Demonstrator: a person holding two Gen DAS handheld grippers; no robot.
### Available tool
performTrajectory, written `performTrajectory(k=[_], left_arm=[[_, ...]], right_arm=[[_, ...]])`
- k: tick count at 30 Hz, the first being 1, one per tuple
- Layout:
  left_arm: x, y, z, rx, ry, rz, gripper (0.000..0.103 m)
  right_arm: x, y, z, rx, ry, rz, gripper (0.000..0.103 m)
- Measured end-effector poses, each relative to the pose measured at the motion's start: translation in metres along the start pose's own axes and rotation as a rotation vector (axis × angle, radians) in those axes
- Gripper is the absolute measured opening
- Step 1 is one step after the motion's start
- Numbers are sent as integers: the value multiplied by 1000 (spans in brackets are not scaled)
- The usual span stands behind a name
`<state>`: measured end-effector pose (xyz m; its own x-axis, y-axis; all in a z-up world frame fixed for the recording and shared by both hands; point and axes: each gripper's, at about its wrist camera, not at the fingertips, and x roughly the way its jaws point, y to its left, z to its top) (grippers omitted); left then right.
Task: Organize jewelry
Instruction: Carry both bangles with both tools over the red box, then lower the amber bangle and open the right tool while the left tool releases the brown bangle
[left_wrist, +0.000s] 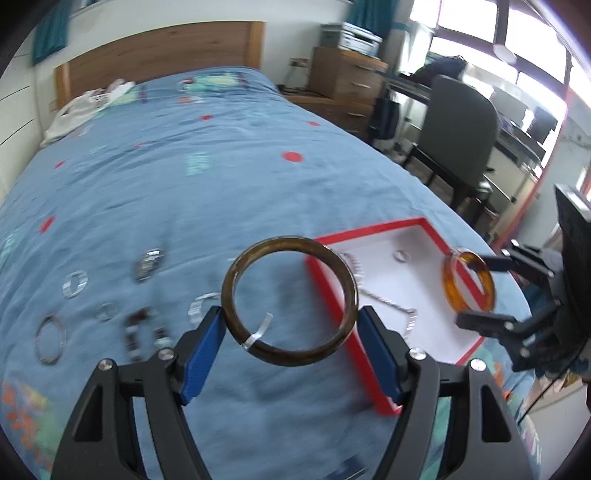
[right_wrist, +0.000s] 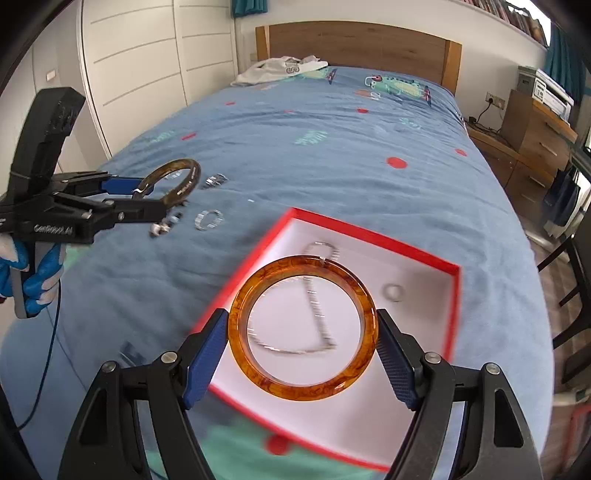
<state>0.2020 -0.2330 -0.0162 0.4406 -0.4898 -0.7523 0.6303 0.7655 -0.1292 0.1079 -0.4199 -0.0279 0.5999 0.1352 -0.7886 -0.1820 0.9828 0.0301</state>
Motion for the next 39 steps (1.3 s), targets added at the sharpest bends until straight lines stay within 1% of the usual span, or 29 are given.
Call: performTrajectory(k=[6, 11, 15, 19, 24, 26, 29, 33, 39], left_arm=[[41, -52, 13, 76, 48, -44, 71], [75, -73, 14, 123, 101, -55, 71], [95, -79, 15, 160, 138, -54, 71], [111, -82, 17, 211, 169, -57, 71], [126, -86, 13, 280, 207, -64, 71], [128, -84, 12, 285, 211, -74, 71], [128, -84, 11, 298, 213, -79, 72], [129, -85, 6, 337, 210, -69, 72], [131, -88, 2, 396, 216, -47, 72]], right_arm=[[22, -43, 12, -78, 30, 18, 77], [48, -69, 20, -129, 54, 40, 77], [66, -80, 19, -175, 75, 86, 77], [79, -83, 14, -239, 113, 126, 77], [95, -84, 9, -329, 161, 138, 77], [96, -83, 9, -351, 170, 146, 77], [96, -80, 8, -392, 182, 138, 77], [98, -76, 4, -461, 200, 105, 77], [96, -75, 2, -486, 225, 99, 79]])
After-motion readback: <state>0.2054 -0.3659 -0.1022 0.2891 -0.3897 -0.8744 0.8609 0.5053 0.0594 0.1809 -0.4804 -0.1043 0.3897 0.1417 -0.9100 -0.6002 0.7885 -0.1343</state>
